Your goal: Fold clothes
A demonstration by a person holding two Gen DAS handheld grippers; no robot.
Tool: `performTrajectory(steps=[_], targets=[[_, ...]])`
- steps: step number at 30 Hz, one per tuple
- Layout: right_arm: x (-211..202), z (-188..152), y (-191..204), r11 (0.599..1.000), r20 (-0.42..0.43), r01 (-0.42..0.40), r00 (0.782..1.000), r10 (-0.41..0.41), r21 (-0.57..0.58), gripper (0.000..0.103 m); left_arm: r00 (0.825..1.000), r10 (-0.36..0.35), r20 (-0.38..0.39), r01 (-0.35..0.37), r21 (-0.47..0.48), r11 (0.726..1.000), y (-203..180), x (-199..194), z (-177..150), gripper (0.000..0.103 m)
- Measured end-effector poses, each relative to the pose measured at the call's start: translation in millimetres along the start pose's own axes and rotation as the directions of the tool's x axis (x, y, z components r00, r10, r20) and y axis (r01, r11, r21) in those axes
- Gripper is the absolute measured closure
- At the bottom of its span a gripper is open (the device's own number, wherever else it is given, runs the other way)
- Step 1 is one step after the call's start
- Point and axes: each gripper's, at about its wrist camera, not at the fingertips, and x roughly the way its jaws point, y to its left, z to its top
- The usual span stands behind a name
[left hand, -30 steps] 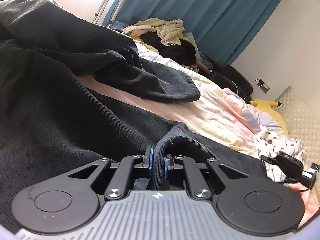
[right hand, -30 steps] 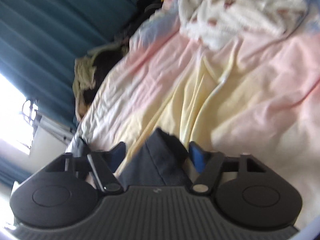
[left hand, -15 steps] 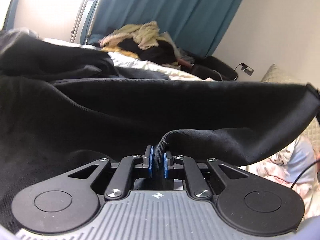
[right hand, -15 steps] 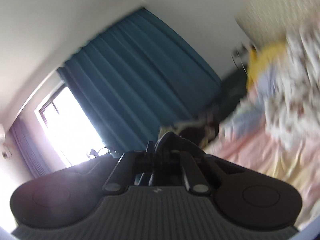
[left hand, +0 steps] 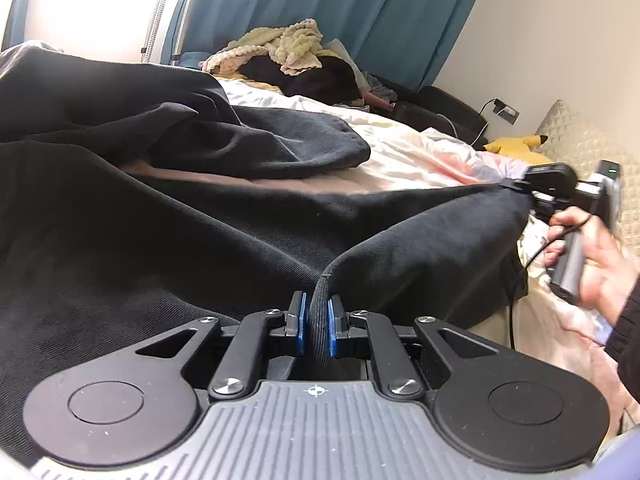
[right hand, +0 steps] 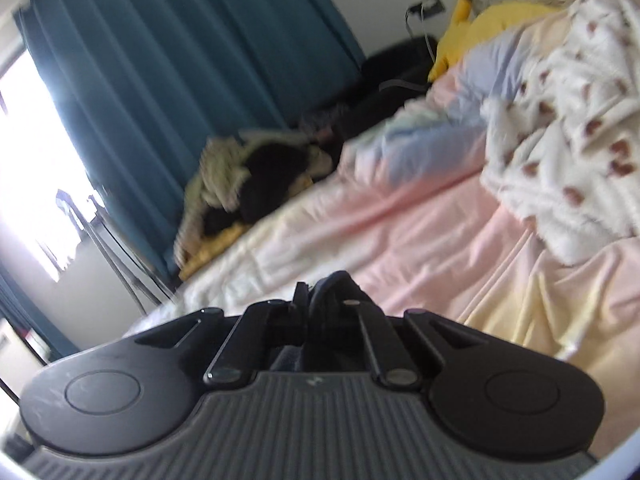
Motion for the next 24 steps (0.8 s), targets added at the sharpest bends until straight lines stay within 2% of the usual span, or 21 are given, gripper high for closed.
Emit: performTrajectory(steps=[4,5,6,7,8,11,14,18,21,24], targets=[[43.5,-13.1,-8.9,0.997,-0.054,-0.034,0.998,0.03,-0.07,0.093,0.999,0.036,-0.007,-0.036,0.016,0.999,-1.6,11.9,-2.6,0.09],[48.1,-15.2,-12.9,0.997,-0.065,-0.055,0.997,0.051,-0.059,0.081,0.999,0.049,-0.015,-0.048,0.013,0.999,-1.9,15.6,-2.8,0.088],[49.0,-15.3,-16.5,0.997,-0.064,-0.065,0.996,0.063,-0.036,0.049,0.998,0.053,-0.022,-0.053,0.002,0.999,-1.4,18.3,-2.9,0.085],[49.9,-15.3,-20.1,0.997,-0.062,-0.076,0.995,0.075,-0.013,0.035,0.998,0.052,-0.028,-0.052,-0.008,0.999,-0.2,20.5,-2.8,0.085],[47.3,-14.5,-23.6,0.996,-0.052,-0.093,0.994,0.093,0.0,0.027,0.998,0.053,-0.031,-0.054,-0.016,0.998,1.3,22.4,-2.9,0.084],[34.5,-1.9,-28.4,0.995,-0.044,-0.101,0.994,0.101,0.0,0.028,0.998,0.062,-0.033,-0.063,-0.021,0.998,3.8,25.3,-2.6,0.084],[6.6,7.9,-39.4,0.992,-0.038,-0.083,0.995,0.087,0.09,0.028,0.998,0.065,-0.025,-0.065,-0.011,0.998,2.3,23.1,-2.6,0.084],[-17.1,-6.2,-58.0,0.972,-0.167,0.018,0.986,0.021,0.233,0.028,0.998,0.069,-0.013,-0.069,0.015,0.998,-4.1,15.3,-3.7,0.084],[-32.2,-20.6,-70.4,0.939,-0.271,0.109,0.962,-0.017,0.326,0.028,0.998,0.069,-0.002,-0.069,0.032,0.997,-8.3,7.2,-5.4,0.084],[-38.9,-36.5,-70.0,0.919,-0.324,0.166,0.945,-0.044,0.359,0.03,0.999,0.048,-0.015,-0.047,0.064,0.997,-12.7,2.5,-7.8,0.084]])
